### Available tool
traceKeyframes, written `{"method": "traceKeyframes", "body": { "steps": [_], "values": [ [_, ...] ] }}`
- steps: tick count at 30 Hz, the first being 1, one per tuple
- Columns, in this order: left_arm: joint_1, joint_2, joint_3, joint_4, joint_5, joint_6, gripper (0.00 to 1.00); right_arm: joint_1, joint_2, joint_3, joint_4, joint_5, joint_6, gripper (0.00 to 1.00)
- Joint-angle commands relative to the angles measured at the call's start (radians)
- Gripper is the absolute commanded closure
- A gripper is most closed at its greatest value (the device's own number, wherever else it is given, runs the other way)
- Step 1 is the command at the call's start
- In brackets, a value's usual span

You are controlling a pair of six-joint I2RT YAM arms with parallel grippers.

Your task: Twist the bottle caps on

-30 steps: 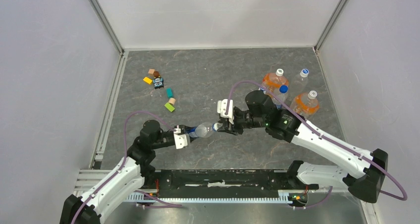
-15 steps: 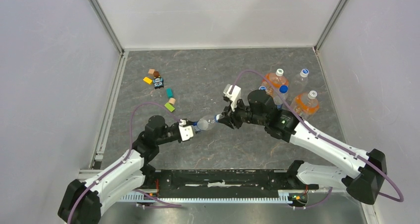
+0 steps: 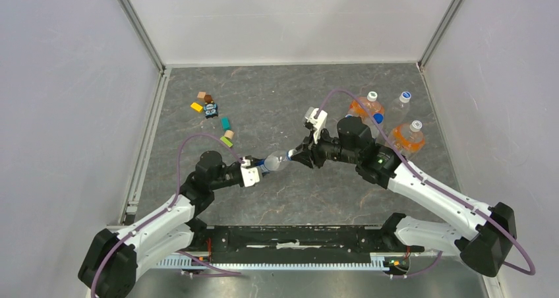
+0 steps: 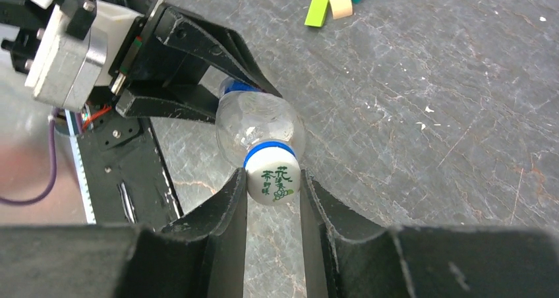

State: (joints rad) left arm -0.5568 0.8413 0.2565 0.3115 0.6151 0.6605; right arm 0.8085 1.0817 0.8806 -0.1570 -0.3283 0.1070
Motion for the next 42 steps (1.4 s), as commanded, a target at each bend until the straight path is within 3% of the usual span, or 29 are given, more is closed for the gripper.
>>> {"method": "traceKeyframes", "body": {
  "steps": [1, 6, 13, 21, 33, 38, 42],
  "values": [
    [-0.037, -0.043, 0.054, 0.18, 0.194, 0.118, 0.51, 0.007, 0.042, 0.038, -0.107, -0.128, -0.128, 1.0],
    [-0.037, -0.053, 0.046, 0.146, 0.22, 0.137, 0.51, 0.004, 0.051, 0.09, -0.194, -0.178, -0.279, 0.98],
    [-0.044, -0.062, 0.019, 0.208, 0.163, 0.11, 0.51, 0.004, 0.076, 0.097, -0.184, -0.152, -0.219, 0.98],
    [-0.056, -0.056, 0.013, 0.219, 0.127, 0.12, 0.52, 0.004, 0.078, 0.038, -0.081, -0.091, 0.053, 1.0],
    [-0.058, -0.064, 0.008, 0.21, 0.116, 0.14, 0.53, 0.005, 0.049, -0.095, 0.089, -0.025, 0.607, 0.98],
    [-0.06, -0.063, 0.008, 0.18, 0.116, 0.173, 0.53, 0.013, 0.053, -0.102, 0.045, 0.047, 0.754, 1.0],
    [-0.064, -0.063, 0.012, 0.149, 0.111, 0.204, 0.54, 0.031, 0.03, -0.136, 0.047, 0.093, 0.883, 0.94]
  ]
}}
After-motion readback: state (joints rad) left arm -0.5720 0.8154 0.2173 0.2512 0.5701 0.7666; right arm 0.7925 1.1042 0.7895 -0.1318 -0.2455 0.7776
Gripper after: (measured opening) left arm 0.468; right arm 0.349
